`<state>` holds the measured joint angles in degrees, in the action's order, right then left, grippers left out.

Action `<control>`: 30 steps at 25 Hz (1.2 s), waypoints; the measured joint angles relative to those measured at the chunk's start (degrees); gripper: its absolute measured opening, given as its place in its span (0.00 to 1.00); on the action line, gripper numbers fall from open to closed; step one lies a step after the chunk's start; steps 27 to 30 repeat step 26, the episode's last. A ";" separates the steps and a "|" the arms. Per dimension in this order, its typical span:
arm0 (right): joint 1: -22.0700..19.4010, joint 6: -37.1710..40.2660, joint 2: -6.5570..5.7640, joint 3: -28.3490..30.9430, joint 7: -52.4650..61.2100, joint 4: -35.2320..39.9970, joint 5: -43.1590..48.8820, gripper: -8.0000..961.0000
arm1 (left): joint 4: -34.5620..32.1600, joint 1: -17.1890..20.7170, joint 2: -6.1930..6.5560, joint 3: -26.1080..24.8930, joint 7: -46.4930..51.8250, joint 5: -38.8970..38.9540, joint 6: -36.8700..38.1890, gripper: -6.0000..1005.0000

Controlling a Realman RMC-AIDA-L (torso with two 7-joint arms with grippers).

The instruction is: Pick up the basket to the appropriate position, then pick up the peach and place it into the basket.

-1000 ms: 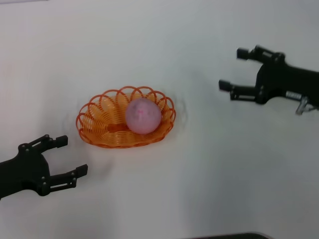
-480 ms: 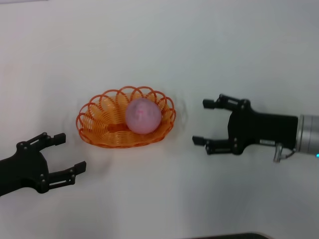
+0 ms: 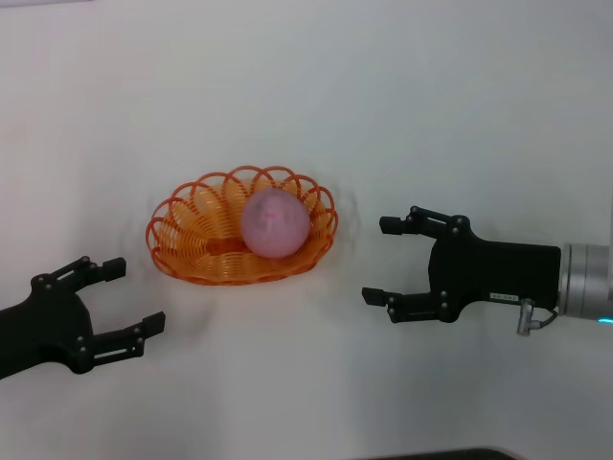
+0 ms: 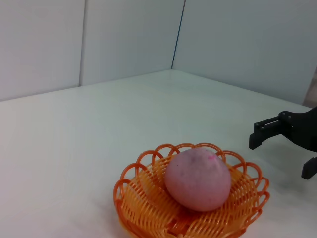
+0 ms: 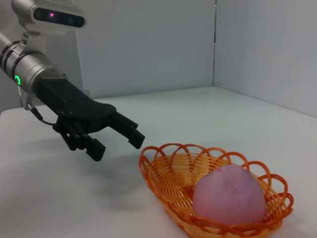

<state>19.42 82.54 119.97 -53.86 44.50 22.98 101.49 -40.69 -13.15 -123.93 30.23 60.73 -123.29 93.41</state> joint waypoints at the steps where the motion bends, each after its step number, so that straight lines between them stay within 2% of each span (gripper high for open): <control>1: 0.00 -0.06 0.00 0.04 -0.01 -0.01 -0.03 0.98 | 0.00 0.03 0.00 0.00 0.00 0.00 0.00 0.90; 30: 1.50 -1.20 0.28 0.42 -0.03 -1.02 -0.55 0.98 | 0.24 0.06 -0.18 -0.09 -0.06 -0.01 -0.01 0.90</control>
